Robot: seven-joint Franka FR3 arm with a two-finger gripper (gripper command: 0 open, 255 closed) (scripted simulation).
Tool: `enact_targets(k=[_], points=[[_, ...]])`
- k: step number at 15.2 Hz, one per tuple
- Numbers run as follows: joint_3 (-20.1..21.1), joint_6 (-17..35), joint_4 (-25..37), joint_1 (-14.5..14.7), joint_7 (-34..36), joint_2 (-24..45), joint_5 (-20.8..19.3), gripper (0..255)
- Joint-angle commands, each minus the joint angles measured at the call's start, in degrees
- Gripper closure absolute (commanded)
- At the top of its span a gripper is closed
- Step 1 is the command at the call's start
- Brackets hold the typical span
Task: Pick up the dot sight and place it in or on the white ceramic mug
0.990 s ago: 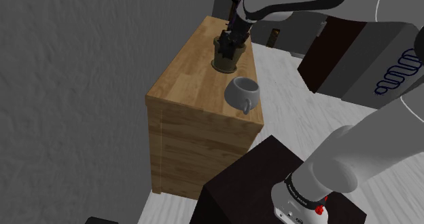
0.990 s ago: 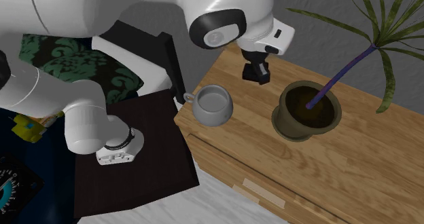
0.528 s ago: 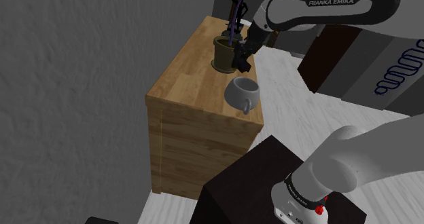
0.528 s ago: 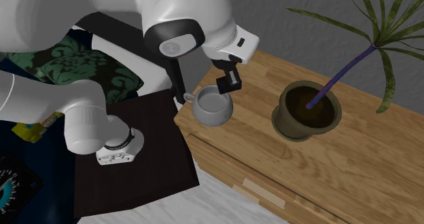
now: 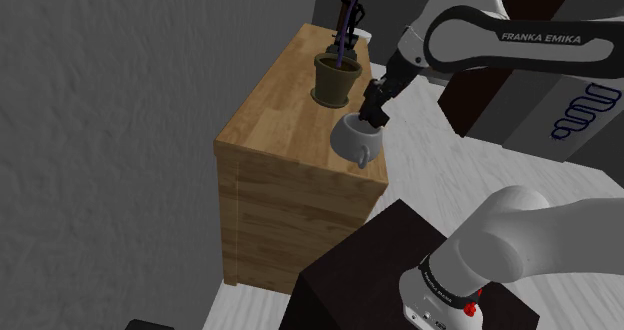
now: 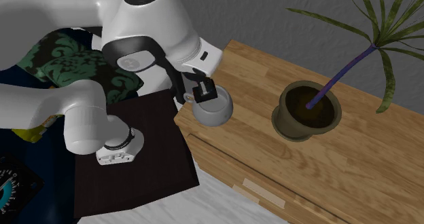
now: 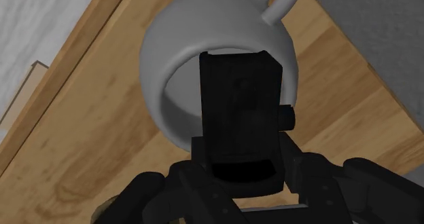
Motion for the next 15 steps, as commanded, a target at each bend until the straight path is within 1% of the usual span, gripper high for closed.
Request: enact_targets(k=[1, 8, 15], points=[[-0.15, 1.57, -1.56, -0.08, -0.08, -0.01, -0.11, 255], [-0.51, 7.79, -6.58, -0.24, -0.1, 1.2, -0.41, 255], [-0.51, 7.79, -6.58, -0.24, -0.11, 1.2, -0.4, 255]])
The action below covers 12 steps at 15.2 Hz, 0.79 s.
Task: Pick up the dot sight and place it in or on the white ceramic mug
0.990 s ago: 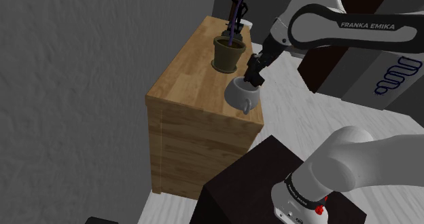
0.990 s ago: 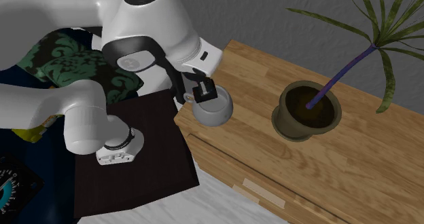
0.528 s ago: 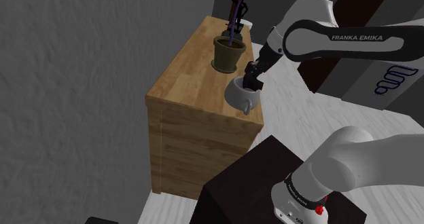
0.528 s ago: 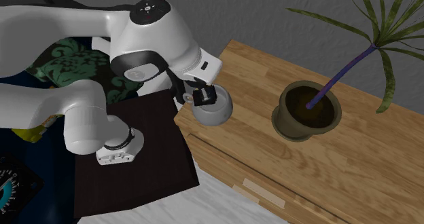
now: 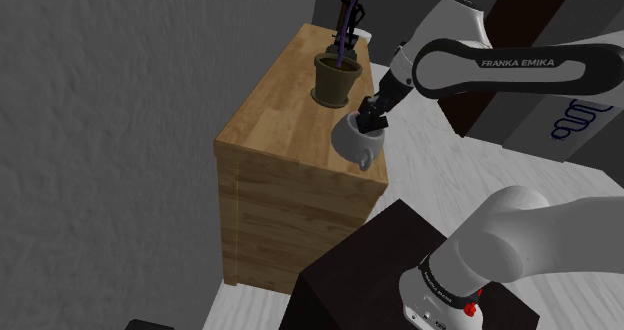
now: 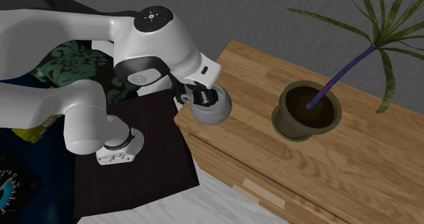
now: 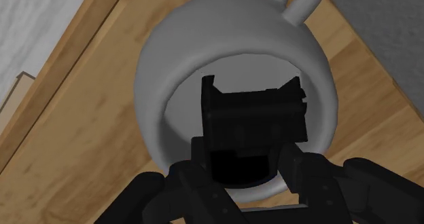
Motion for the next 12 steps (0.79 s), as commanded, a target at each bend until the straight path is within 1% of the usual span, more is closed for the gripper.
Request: enact_targets(k=[1, 2, 7, 11, 12], points=[[-0.02, -0.11, -0.18, 0.0, 0.0, 0.11, 0.01, 255], [-0.07, -0.14, -0.12, -0.01, -0.06, 0.14, 0.0, 0], [-0.02, -0.11, -0.18, 0.0, 0.0, 0.11, 0.01, 0], [0.52, -8.91, 4.15, -0.08, 0.0, -4.35, 0.25, 0], [0.52, -8.91, 4.15, -0.09, -0.01, -4.35, 0.25, 0]])
